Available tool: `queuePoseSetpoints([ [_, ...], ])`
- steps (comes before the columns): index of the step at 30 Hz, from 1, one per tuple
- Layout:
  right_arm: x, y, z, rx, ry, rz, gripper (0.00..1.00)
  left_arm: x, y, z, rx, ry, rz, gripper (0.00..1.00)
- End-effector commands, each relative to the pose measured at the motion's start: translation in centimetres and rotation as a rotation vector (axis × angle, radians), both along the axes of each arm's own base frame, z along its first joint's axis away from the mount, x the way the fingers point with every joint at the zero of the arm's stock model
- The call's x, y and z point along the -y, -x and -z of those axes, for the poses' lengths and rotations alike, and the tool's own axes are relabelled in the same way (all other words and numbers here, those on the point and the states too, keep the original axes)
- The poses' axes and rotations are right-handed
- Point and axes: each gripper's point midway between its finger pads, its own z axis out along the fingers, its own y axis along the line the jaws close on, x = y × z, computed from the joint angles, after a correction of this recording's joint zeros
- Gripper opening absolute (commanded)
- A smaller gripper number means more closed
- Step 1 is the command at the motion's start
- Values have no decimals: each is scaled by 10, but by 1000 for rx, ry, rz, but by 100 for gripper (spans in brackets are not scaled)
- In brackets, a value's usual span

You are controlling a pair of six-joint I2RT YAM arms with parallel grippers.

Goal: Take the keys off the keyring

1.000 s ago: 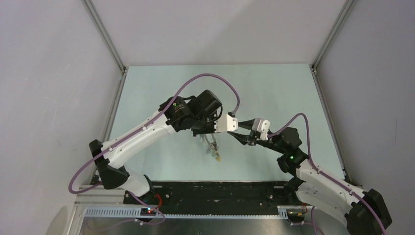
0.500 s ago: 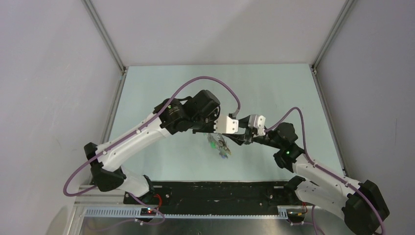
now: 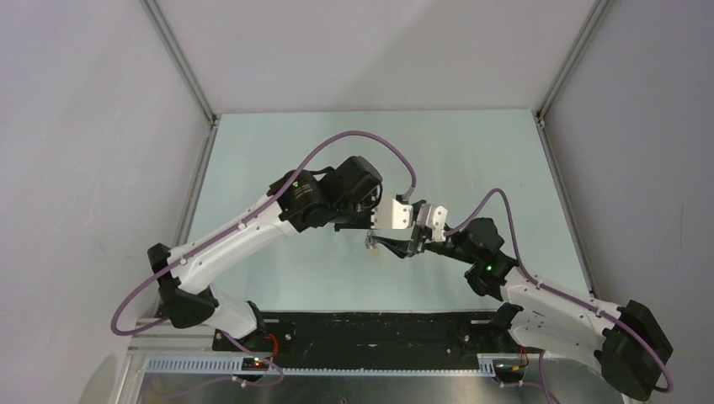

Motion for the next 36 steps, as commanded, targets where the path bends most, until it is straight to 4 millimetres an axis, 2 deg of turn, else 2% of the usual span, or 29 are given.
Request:
queuePoseSetpoints([
  [1, 6, -12, -39, 65, -94, 84, 63, 8, -7, -19, 59, 62, -36, 0],
  [12, 1, -18, -32, 44, -87, 119, 66, 17, -5, -20, 30, 99, -80, 0],
  [14, 0, -20, -29, 46, -79, 128, 62, 18, -3, -23, 21, 116, -81, 0],
  [18, 5, -25, -22, 37, -48, 157, 57, 17, 2, -26, 3, 144, -88, 0],
  [28, 26, -28, -10, 88, 20, 212, 54, 17, 23, -19, -114, 200, -119, 0],
  [31, 26, -16, -11, 128, 15, 156, 54, 20, 27, -15, -154, 206, -144, 0],
  [36, 19, 7, -8, 169, 19, 40, 48, 26, 31, -9, -217, 203, -188, 0],
])
